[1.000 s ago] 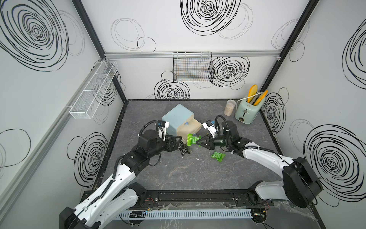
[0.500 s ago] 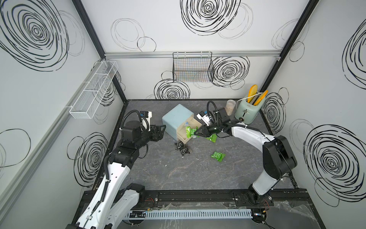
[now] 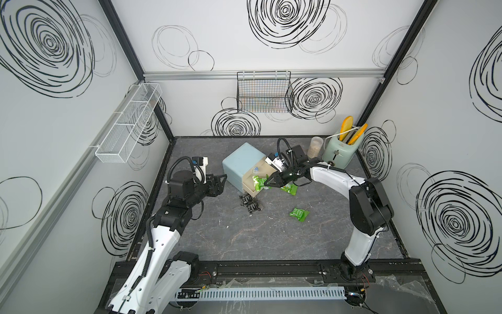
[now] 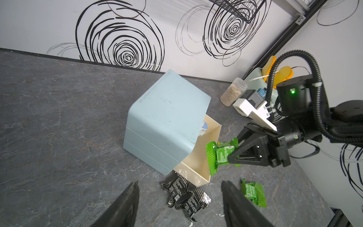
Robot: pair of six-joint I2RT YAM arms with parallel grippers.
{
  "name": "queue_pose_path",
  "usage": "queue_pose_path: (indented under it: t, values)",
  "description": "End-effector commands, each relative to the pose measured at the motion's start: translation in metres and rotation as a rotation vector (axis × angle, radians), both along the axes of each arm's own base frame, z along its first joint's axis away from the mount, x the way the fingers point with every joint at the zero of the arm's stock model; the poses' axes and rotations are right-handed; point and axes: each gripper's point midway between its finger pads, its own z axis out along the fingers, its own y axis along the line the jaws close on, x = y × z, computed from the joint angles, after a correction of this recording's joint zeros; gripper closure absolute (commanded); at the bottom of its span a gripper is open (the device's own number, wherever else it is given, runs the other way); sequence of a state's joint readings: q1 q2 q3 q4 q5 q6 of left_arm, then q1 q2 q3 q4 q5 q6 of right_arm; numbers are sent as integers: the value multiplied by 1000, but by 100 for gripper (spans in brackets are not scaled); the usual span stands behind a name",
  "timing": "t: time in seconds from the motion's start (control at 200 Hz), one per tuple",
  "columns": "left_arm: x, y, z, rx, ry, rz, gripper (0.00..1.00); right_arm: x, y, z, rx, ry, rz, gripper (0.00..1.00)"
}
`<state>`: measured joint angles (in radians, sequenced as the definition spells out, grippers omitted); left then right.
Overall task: Place the cookies into the drawer by color
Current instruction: Place the cookie in the drawer.
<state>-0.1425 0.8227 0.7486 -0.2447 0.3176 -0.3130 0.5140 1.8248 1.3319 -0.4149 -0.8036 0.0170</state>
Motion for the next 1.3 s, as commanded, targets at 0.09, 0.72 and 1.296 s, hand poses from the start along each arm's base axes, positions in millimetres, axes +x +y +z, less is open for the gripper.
queue_pose_path:
  t: [0.09,0.72,1.296]
  values:
    - [3,1,9,-1,-68,-7,30,-5,8,14,20,-31,53,83]
    - [4,3,1,-7,-48,-9,30,9,22,-5,-47,-14,60,81]
    - [4,4,-1,-20,-40,-16,30,22,27,-5,-76,-33,36,61]
